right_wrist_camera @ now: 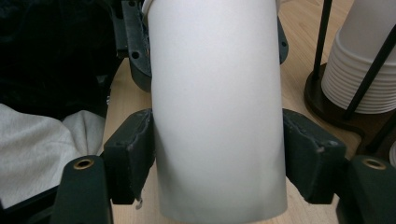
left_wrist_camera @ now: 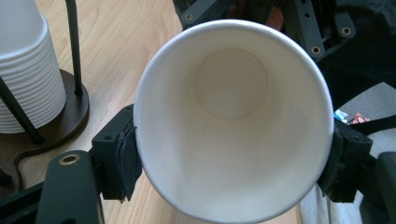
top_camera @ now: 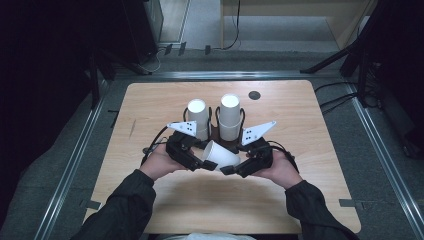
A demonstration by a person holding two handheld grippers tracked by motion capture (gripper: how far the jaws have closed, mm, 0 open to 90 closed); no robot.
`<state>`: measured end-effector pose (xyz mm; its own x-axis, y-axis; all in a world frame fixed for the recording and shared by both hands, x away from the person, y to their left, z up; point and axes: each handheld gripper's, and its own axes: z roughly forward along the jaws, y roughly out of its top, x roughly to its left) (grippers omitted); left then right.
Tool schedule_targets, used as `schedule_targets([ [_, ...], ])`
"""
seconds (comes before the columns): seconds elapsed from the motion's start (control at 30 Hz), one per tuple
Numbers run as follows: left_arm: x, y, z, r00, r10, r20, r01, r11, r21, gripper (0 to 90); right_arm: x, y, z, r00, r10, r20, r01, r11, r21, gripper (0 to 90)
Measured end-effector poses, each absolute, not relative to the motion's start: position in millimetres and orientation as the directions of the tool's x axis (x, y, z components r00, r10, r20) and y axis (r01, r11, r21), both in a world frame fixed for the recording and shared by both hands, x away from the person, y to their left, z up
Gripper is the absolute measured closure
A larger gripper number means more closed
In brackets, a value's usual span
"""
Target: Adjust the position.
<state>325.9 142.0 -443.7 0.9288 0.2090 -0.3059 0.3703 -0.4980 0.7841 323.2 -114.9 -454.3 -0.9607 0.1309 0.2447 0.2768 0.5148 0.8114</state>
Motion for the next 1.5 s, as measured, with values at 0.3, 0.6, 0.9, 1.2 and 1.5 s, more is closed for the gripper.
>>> schedule_targets([
  [0.3,325.2,149.0,-434.8,0.939,0.234,-0.253,0.343,-0.553,0.759,23.1,322.5,-113.9,-459.1,-0.965,0.158,0.21,0.263,0.568,0.78,25.0],
  [0.6,329.1,144.0,-435.5,0.946,0.23,-0.227,0.323,-0.663,0.676,23.0,320.7,-107.8,-467.9,-0.973,0.156,0.167,0.228,0.614,0.755,24.9],
  [0.9,330.7,129.1,-443.7,0.962,0.219,-0.163,0.273,-0.767,0.581,23.0,320.7,-105.4,-479.0,-0.968,0.179,0.176,0.25,0.635,0.731,25.9],
  [1.2,330.9,113.5,-451.0,0.969,0.196,-0.149,0.246,-0.808,0.535,22.9,316.9,-99.5,-492.7,-0.964,0.201,0.171,0.263,0.661,0.703,27.5],
  [1.5,329.6,105.5,-453.1,0.972,0.188,-0.143,0.235,-0.822,0.519,21.8,313.7,-94.0,-498.2,-0.969,0.193,0.158,0.248,0.677,0.693,30.3],
])
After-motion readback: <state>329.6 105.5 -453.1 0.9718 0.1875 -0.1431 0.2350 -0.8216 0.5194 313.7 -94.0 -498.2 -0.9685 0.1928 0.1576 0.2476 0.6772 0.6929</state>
